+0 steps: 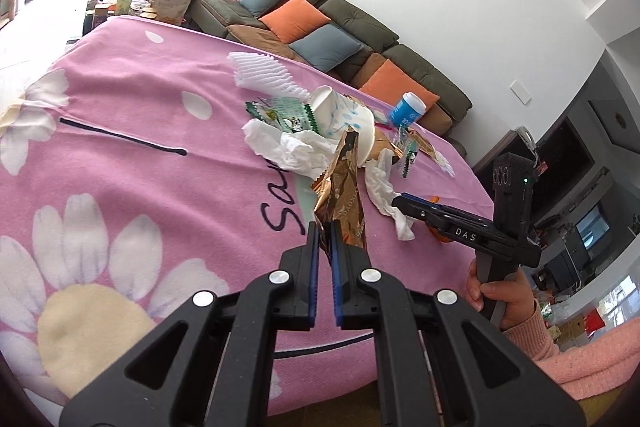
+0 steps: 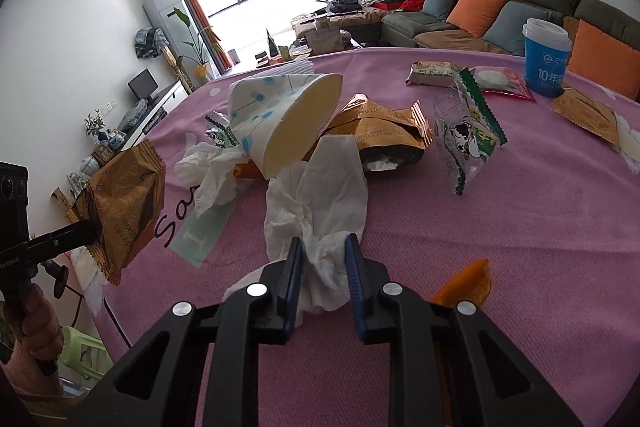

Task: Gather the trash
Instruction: 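Grasp the white tissue with the right gripper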

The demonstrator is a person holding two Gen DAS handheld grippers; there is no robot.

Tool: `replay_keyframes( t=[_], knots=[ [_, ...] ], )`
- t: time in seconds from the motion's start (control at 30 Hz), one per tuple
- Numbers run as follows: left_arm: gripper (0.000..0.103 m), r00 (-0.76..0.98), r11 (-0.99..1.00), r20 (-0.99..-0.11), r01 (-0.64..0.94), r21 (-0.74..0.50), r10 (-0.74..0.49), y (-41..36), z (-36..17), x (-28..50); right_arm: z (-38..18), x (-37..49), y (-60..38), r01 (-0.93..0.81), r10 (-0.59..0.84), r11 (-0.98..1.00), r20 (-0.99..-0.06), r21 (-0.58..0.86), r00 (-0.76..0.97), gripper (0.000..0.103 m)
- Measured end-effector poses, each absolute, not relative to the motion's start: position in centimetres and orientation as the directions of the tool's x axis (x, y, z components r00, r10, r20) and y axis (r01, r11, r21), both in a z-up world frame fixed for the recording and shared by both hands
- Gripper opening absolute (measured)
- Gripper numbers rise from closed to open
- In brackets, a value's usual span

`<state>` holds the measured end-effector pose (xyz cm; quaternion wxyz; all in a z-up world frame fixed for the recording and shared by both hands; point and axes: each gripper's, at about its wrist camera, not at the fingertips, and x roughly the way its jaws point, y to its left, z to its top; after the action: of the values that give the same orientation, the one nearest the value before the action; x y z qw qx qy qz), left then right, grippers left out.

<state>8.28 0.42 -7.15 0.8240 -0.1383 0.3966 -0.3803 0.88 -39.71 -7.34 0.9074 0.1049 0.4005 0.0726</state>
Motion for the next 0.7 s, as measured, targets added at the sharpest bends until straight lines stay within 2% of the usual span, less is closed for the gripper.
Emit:
replay_keyframes(
  t=[0.07, 0.43, 0.7],
  knots=[
    [0.006, 0.413, 0.685, -0.551, 0.508, -0.522, -0.725, 1.2, -7.2, 8.1, -7.3, 0.7, -39.4, -0.054, 0.213, 0.969, -0.710, 0.239, 0.671, 0.003],
    [0.006, 0.497, 0.738, -0.546, 0.448, -0.504, -0.675, 6.2, -6.6, 7.3, -4.7, -0.5, -38.8, -0.078, 0.229, 0.964, -0.646, 0.254, 0.728, 0.002],
    [0.006, 0.584, 0.779, -0.523, 0.380, -0.499, -0.621, 11.2, -5.4, 6.7, -1.3, -0.5, -34.9, -0.221, 0.335, 0.939, -0.570, 0.262, 0.750, 0.002]
  ],
)
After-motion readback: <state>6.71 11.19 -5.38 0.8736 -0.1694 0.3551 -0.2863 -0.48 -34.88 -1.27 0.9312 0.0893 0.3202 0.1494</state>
